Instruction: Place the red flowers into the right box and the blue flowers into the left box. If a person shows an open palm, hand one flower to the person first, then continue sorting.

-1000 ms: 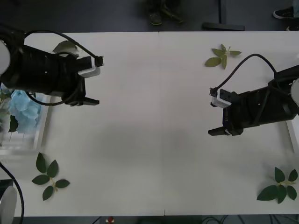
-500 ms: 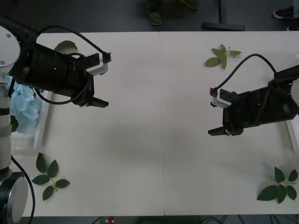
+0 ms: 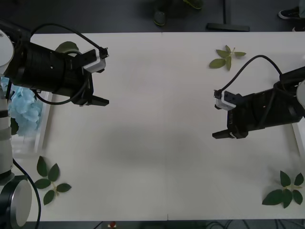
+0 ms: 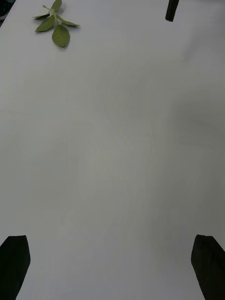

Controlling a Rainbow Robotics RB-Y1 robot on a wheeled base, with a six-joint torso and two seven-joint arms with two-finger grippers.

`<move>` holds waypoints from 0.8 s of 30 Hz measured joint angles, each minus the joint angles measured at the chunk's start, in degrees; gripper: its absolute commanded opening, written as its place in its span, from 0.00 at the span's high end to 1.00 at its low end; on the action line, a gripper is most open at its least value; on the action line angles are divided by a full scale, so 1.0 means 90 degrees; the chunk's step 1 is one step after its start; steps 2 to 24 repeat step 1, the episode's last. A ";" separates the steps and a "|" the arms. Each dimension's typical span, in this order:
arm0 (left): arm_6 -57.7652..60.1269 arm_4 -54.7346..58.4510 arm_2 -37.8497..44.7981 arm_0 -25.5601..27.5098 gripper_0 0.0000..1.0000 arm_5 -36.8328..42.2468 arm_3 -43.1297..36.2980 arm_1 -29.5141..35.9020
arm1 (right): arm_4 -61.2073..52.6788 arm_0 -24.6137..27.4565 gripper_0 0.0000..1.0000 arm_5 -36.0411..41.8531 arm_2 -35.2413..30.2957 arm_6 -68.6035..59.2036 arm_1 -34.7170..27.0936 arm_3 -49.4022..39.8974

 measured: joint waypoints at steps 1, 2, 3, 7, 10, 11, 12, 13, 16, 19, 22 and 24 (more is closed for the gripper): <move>0.0000 0.0000 0.0000 0.0000 0.00 0.0000 0.0000 0.0000 | 0.0000 0.0000 0.03 0.0000 0.0000 0.0000 0.0000 0.0000; 0.0000 0.0000 0.0000 0.0000 0.00 0.0000 0.0000 0.0000 | 0.0000 0.0000 0.03 0.0000 0.0000 0.0000 0.0000 0.0000; 0.0000 0.0000 0.0000 0.0000 0.00 0.0000 0.0000 0.0000 | 0.0000 0.0000 0.03 0.0000 0.0000 0.0000 0.0000 0.0000; 0.0000 0.0000 0.0000 0.0000 0.00 0.0000 0.0000 0.0000 | 0.0000 0.0000 0.03 0.0000 0.0000 0.0000 0.0000 0.0000; 0.0000 0.0000 0.0000 0.0000 0.00 0.0000 0.0000 0.0000 | 0.0000 0.0000 0.03 0.0000 0.0000 0.0000 0.0000 0.0000; 0.0000 0.0000 0.0000 0.0000 0.00 0.0000 0.0000 0.0000 | 0.0000 0.0000 0.03 0.0000 0.0000 0.0000 0.0000 0.0000; 0.0000 0.0000 0.0000 0.0000 0.00 0.0000 0.0000 0.0000 | 0.0000 0.0000 0.03 0.0000 0.0000 0.0000 0.0000 0.0000; 0.0000 0.0000 0.0000 0.0000 0.00 0.0000 0.0000 0.0000 | 0.0000 0.0000 0.03 0.0000 0.0000 0.0000 0.0000 0.0000; 0.0000 0.0000 0.0000 0.0000 0.00 0.0000 0.0000 0.0000 | 0.0000 0.0000 0.03 0.0000 0.0000 0.0000 0.0000 0.0000; 0.0000 0.0000 0.0000 0.0000 0.00 0.0000 0.0000 0.0000 | 0.0000 0.0000 0.03 0.0000 0.0000 0.0000 0.0000 0.0000; 0.0000 0.0000 0.0000 0.0000 0.00 0.0000 0.0000 0.0000 | 0.0000 0.0000 0.03 0.0000 0.0000 0.0000 0.0000 0.0000; 0.0000 0.0000 0.0000 0.0000 0.00 0.0000 0.0000 0.0000 | 0.0000 0.0000 0.03 0.0000 0.0000 0.0000 0.0000 0.0000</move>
